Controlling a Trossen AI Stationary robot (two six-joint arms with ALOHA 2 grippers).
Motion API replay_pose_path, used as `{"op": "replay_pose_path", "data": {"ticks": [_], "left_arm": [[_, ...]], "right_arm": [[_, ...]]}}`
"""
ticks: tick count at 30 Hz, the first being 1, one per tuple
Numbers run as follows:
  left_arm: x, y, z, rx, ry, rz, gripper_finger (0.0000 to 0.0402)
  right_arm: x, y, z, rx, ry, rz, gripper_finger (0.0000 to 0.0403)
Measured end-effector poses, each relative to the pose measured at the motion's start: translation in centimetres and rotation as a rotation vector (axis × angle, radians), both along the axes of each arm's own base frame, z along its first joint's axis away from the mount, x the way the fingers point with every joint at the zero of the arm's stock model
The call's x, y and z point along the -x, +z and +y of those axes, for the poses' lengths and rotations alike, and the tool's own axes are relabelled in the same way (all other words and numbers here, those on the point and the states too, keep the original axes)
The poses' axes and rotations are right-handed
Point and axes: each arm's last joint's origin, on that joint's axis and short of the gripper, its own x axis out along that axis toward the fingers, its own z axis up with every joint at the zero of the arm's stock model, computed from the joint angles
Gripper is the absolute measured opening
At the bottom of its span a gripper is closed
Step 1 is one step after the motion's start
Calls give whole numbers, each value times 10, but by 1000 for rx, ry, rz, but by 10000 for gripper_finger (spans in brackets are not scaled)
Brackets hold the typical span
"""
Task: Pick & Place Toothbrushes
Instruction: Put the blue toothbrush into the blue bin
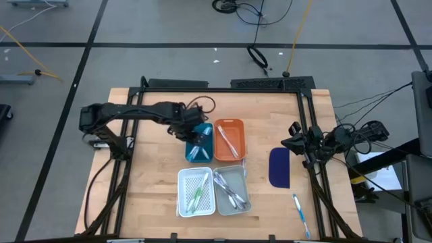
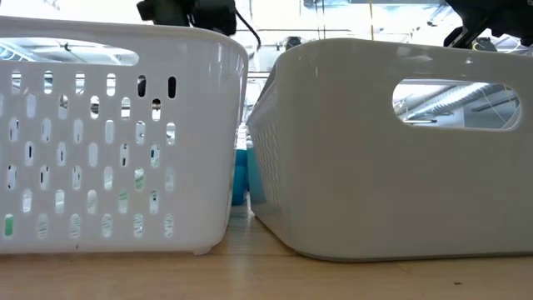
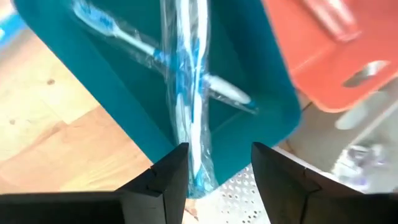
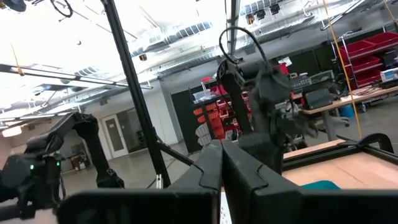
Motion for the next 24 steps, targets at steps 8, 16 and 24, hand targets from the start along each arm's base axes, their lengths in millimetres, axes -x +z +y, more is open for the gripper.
{"op": "replay_pose_path", "data": {"ticks": [8, 16, 24], "left_arm": [[26, 29, 4, -236, 43, 10, 148], [53, 25, 24, -377, 23, 273, 108], [59, 25, 43, -401, -57, 286, 53]], "right_arm": [[0, 0, 0, 1, 0, 0, 0], [0, 0, 0, 0, 0, 0, 0], [0, 0, 0, -1, 1, 0, 0]]}}
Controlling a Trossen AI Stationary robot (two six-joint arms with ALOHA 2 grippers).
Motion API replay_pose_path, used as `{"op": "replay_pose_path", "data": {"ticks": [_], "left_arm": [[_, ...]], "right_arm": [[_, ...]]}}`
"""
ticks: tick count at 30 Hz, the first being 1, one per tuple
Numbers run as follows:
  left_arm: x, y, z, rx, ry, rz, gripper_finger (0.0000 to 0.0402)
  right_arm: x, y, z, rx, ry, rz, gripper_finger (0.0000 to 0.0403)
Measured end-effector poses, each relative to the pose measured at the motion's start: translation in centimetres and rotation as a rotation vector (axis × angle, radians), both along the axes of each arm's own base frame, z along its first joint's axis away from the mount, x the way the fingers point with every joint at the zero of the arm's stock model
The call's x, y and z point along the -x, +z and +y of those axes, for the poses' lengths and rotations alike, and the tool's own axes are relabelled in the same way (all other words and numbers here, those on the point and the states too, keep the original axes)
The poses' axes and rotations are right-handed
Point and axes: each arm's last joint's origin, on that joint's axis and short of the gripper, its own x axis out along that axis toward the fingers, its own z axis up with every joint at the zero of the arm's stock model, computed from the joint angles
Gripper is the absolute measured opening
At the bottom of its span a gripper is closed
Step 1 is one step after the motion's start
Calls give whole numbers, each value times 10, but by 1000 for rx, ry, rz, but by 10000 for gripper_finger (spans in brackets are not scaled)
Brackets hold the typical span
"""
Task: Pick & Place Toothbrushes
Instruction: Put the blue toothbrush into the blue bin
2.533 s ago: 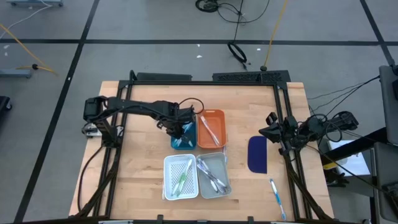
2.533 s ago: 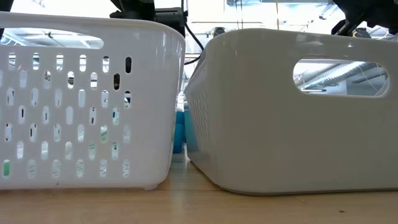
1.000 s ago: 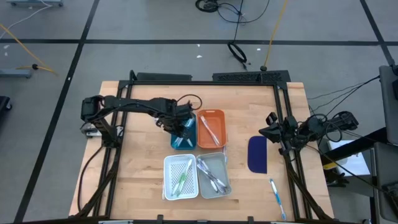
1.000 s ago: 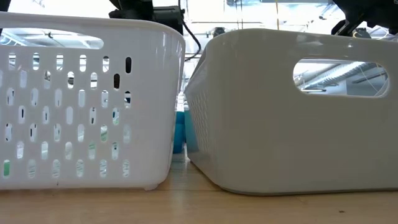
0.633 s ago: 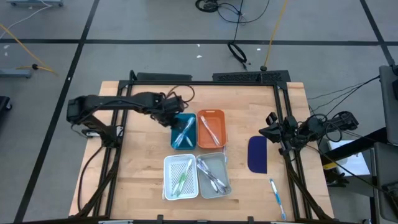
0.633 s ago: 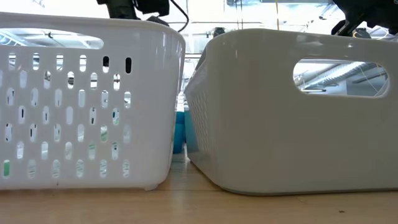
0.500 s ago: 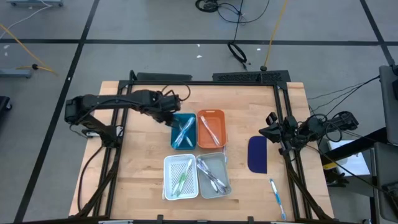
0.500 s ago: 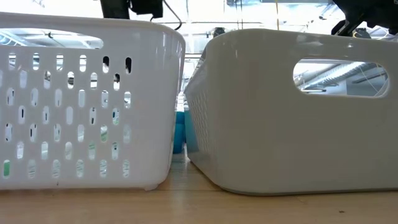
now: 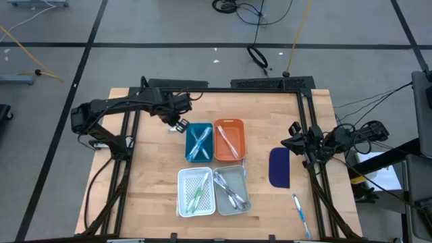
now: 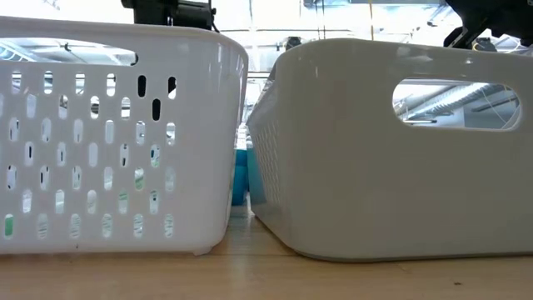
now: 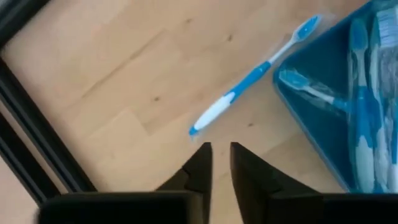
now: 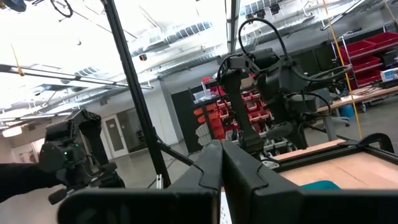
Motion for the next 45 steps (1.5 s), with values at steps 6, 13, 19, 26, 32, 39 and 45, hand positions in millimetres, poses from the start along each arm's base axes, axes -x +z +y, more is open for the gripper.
{"op": "replay_pose_path", "data": {"ticks": [6, 13, 19, 26, 32, 39, 45], "left_arm": [[1, -1, 8, -19, -80, 31, 3], [5, -23, 15, 1, -164, 68, 80], [13, -55, 18, 19, -223, 94, 187], [15, -75, 23, 75, -361, 10, 257], [20, -85, 27, 110, -426, -21, 259], [17, -92, 31, 56, -476, -82, 256], [21, -101, 28, 65, -505, -64, 257]], "right_arm": [[0, 0, 0, 0, 0, 0, 0], [0, 0, 0, -1, 0, 0, 0], [0, 0, 0, -2, -2, 0, 0], [0, 1, 0, -5, -4, -6, 0], [0, 1, 0, -5, -5, -7, 0], [0, 1, 0, -5, -4, -7, 0], [0, 1, 0, -5, -5, -7, 0]]}}
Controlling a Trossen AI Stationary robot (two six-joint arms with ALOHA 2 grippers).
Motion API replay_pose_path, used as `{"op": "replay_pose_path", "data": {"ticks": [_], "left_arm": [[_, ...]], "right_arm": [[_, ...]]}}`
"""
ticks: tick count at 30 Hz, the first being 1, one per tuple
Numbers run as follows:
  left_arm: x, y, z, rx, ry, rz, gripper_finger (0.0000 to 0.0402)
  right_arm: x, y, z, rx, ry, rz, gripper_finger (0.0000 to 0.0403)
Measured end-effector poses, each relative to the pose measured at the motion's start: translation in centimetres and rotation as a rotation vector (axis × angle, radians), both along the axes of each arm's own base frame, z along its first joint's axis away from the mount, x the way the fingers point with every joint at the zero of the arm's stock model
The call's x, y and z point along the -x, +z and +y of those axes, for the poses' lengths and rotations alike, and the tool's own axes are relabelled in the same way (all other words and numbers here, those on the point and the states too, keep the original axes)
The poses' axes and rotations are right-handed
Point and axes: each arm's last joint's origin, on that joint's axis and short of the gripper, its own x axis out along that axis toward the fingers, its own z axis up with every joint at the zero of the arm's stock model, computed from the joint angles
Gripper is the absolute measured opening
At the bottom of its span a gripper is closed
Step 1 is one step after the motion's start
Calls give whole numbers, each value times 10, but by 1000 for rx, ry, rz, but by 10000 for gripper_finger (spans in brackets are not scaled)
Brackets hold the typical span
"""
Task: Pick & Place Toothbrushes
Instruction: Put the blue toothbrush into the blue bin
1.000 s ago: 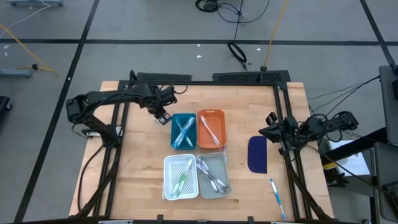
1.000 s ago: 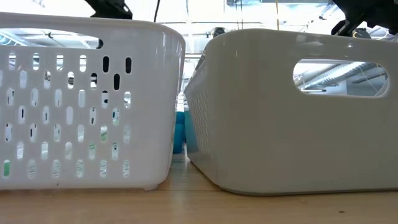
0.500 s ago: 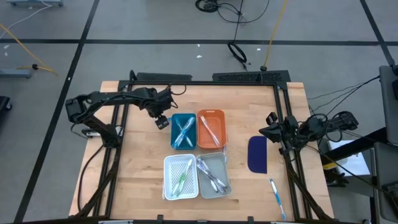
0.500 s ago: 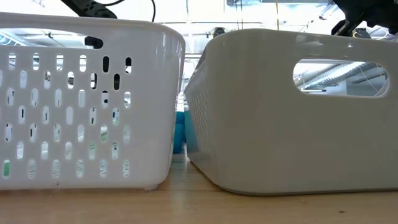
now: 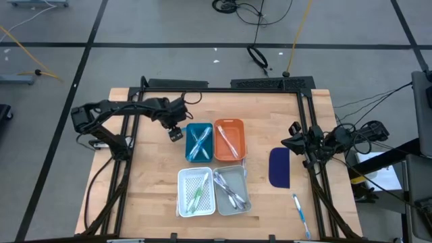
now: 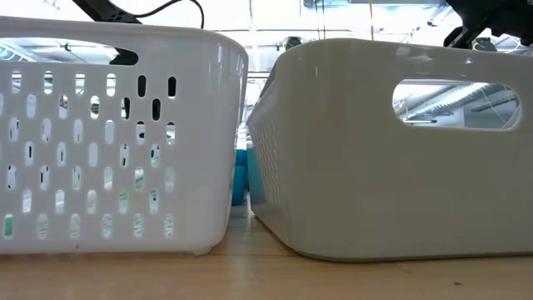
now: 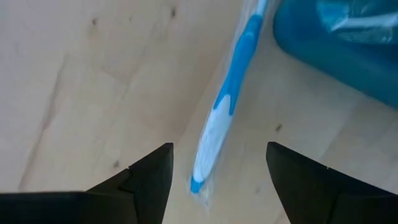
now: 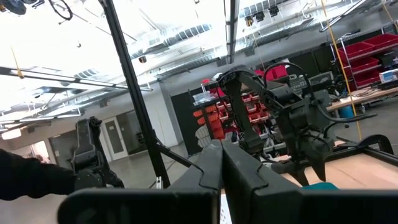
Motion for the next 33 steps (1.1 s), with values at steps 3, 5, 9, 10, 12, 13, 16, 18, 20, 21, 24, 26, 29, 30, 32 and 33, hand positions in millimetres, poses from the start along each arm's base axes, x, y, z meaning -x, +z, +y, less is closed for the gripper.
{"op": "replay_pose_path", "data": {"ticks": [3, 5, 9, 10, 12, 13, 16, 18, 20, 21, 24, 26, 29, 30, 32, 33], "left_arm": [[0, -5, 0, -12, 0, -24, 257], [-1, -8, 1, -28, 5, -42, 257], [-3, -16, 5, -48, 23, -44, 257], [-4, -19, 7, -35, 26, -43, 257], [-4, -28, 8, -9, 28, -20, 257], [-6, -31, 9, -1, 27, -13, 257], [-7, -39, 11, 16, 29, 13, 257], [-8, -44, 12, 32, 31, 27, 257], [-8, -45, 12, 36, 32, 31, 253], [-8, -45, 12, 37, 32, 30, 248], [-8, -44, 11, 38, 33, 27, 218], [-7, -44, 11, 40, 34, 26, 191], [-7, -44, 10, 49, 45, 26, 147], [-7, -44, 10, 51, 48, 27, 134], [-7, -44, 10, 54, 58, 29, 107], [-7, -44, 10, 55, 62, 29, 95]], "right_arm": [[0, 0, 0, 0, 0, 0, 0], [0, 0, 0, 0, 0, 0, 0], [0, 0, 0, 0, 0, 0, 0], [0, 0, 0, 0, 0, 0, 0], [0, 0, 0, 0, 0, 0, 0], [0, 0, 0, 0, 0, 0, 0], [0, 0, 0, 0, 0, 0, 0], [0, 0, 0, -1, -1, 0, 0], [0, 0, 0, -3, -2, -4, 0], [0, 1, 0, -4, -3, -7, 0], [0, 1, 0, -4, -3, -6, 0], [0, 1, 0, -4, -3, -6, 0], [0, 1, 0, -4, -3, -7, 0], [0, 1, 0, -4, -3, -6, 0], [0, 1, 0, -4, -3, -7, 0], [0, 1, 0, -4, -3, -6, 0]]}}
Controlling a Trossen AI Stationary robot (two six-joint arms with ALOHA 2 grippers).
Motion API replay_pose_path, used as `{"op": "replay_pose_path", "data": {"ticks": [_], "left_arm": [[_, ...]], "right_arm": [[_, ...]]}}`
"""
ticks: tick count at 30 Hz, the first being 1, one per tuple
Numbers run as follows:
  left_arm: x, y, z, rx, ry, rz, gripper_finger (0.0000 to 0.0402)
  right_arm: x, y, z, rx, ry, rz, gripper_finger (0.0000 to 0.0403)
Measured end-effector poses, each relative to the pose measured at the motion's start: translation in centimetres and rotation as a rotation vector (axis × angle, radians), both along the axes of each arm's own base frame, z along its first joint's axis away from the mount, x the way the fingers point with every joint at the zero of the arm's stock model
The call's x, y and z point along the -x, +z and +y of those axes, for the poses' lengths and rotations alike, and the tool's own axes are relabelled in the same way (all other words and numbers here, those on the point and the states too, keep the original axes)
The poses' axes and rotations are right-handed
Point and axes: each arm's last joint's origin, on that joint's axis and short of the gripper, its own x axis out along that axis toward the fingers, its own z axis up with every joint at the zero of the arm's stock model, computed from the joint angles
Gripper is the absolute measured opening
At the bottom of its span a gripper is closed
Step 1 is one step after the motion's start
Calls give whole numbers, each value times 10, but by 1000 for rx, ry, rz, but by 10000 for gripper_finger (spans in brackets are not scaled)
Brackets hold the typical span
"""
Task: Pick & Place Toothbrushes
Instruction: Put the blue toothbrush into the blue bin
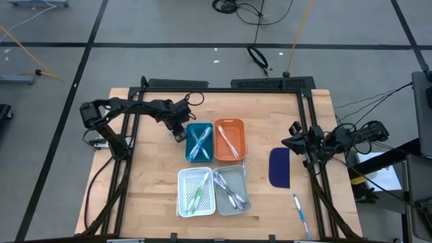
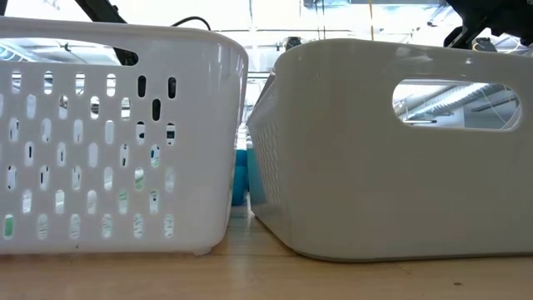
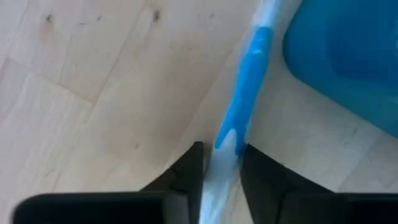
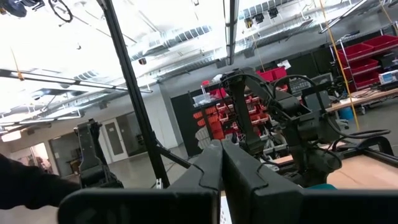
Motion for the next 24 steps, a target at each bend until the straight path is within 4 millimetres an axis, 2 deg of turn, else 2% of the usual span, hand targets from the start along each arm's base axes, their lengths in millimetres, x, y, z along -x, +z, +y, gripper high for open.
{"op": "replay_pose_path", "data": {"ticks": [4, 7, 13, 18, 24], "left_arm": [[1, 0, 0, -7, 46, 8, 54], [1, 0, 0, -18, 96, 15, 38], [1, 0, 1, -22, 158, 20, 46], [2, 0, 1, -20, 190, 21, 29], [2, 0, 1, -27, 212, 30, 28]], "right_arm": [[0, 0, 0, 1, 2, 0, 0], [0, 0, 0, 1, 3, 0, 0], [0, 0, 0, 1, 3, 0, 0], [0, 0, 0, 1, 4, -1, 0], [0, 0, 0, -25, 20, 0, 0]]}}
